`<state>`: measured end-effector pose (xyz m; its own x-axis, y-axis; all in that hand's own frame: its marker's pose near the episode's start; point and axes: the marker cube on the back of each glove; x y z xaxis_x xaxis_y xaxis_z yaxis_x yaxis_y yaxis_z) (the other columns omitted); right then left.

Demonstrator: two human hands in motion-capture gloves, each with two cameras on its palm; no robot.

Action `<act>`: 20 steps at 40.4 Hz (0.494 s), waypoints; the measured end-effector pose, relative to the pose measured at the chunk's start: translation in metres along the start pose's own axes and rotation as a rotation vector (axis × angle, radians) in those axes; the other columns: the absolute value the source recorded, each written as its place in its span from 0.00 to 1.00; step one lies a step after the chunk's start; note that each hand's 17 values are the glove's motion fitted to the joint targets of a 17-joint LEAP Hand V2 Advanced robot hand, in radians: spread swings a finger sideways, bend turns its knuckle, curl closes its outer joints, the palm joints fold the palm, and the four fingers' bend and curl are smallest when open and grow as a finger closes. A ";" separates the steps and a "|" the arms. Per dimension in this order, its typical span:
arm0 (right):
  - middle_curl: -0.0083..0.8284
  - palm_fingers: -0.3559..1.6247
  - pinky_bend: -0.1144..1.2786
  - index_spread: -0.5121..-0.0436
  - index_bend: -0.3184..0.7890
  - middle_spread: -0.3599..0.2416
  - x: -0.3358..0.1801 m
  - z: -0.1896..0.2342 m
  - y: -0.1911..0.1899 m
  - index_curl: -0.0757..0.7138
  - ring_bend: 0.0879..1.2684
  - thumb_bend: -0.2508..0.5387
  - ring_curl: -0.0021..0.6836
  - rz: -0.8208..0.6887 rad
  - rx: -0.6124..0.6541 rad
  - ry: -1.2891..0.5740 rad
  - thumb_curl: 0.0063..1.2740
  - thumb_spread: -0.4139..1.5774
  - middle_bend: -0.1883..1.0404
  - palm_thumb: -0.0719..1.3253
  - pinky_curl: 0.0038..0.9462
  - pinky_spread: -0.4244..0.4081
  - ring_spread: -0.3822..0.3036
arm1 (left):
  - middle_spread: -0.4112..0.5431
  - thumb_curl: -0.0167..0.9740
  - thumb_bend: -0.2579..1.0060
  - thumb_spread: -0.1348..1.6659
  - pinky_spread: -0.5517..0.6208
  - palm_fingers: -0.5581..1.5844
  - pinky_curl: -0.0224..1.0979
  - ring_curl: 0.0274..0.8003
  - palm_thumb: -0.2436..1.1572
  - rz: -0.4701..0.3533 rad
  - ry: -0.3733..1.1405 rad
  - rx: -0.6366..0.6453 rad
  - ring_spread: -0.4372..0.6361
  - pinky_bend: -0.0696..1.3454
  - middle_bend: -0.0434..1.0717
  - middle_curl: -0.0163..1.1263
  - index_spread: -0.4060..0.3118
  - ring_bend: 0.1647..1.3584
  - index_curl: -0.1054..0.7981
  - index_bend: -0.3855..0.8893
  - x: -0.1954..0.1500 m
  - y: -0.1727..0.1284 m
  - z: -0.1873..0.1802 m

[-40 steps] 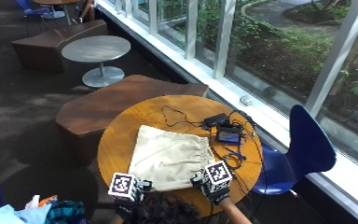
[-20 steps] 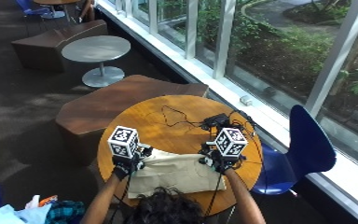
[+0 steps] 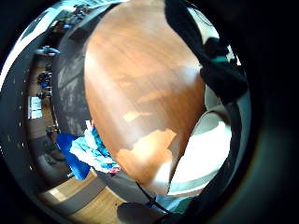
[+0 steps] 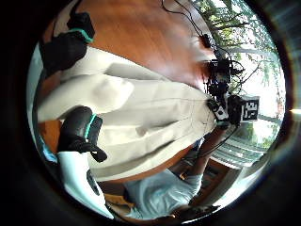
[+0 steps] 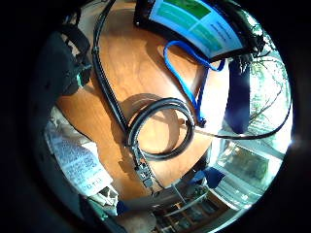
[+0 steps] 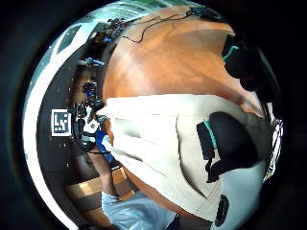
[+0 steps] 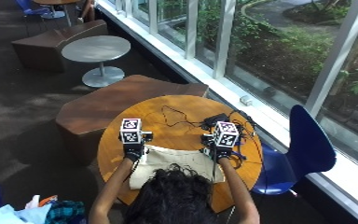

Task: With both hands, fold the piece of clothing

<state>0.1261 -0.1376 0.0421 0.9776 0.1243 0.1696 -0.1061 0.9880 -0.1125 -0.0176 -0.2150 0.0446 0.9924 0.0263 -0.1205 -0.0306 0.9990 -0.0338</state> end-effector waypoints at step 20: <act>0.46 0.50 0.57 0.59 0.28 0.61 0.032 0.046 0.128 0.37 0.40 0.26 0.61 0.414 0.118 -0.259 0.24 0.83 0.26 0.43 0.46 0.54 0.55 | 0.21 0.36 0.18 0.73 0.50 0.62 0.38 0.40 0.53 0.129 -0.142 0.251 0.30 0.21 0.21 0.40 0.26 0.16 0.58 0.44 0.034 0.068 0.061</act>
<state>0.1352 -0.0026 0.0783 0.7736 0.5117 0.3737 -0.5097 0.8529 -0.1126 0.0211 -0.1436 0.0991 0.9895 0.1406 0.0322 -0.1442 0.9645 0.2212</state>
